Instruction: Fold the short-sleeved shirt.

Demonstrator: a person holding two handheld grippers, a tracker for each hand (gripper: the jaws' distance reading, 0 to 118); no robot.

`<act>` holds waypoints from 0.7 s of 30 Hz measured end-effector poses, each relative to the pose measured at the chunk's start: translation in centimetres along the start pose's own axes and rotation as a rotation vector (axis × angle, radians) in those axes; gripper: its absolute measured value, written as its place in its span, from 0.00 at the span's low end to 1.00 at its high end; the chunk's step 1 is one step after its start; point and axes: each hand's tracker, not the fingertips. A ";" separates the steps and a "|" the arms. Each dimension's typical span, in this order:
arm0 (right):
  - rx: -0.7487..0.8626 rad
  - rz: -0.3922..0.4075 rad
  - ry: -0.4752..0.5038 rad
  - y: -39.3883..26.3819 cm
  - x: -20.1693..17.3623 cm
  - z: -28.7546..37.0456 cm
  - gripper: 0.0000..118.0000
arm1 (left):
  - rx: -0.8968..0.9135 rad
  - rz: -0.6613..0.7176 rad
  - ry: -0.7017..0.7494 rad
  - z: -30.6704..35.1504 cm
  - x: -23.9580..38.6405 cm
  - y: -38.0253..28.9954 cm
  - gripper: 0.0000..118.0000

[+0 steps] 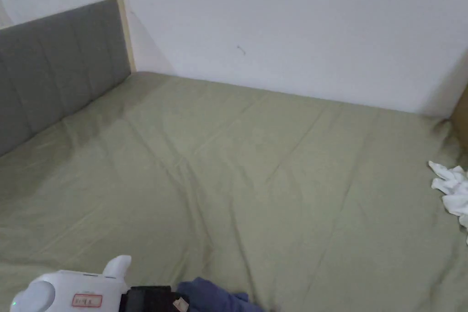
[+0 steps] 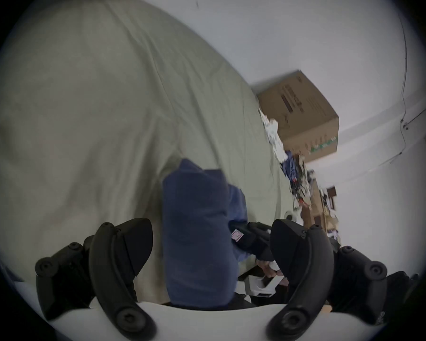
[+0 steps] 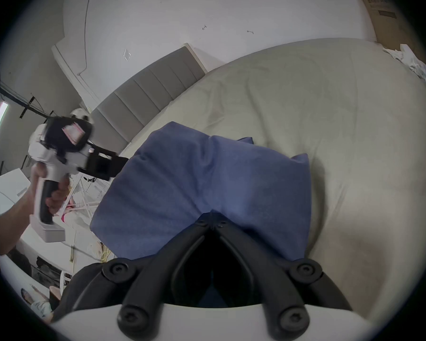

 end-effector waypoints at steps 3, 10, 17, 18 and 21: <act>0.009 0.009 0.012 -0.2 0.3 0.3 0.03 | -0.089 0.047 -0.009 -3.6 -1.5 0.2 0.90; 0.018 -0.022 0.032 -0.3 0.2 0.3 0.03 | -0.096 0.165 -0.181 -8.5 -2.6 -0.4 0.87; -0.016 -0.229 0.094 1.6 0.2 2.1 0.08 | -0.146 0.098 -0.091 -5.4 -4.6 0.7 0.37; -0.004 -0.218 0.084 1.9 0.0 2.7 0.09 | -0.155 0.098 -0.081 -5.0 -4.7 1.3 0.37; 0.050 -0.141 0.018 2.8 -0.7 4.5 0.09 | -0.189 0.008 0.009 -3.1 -4.6 3.9 0.37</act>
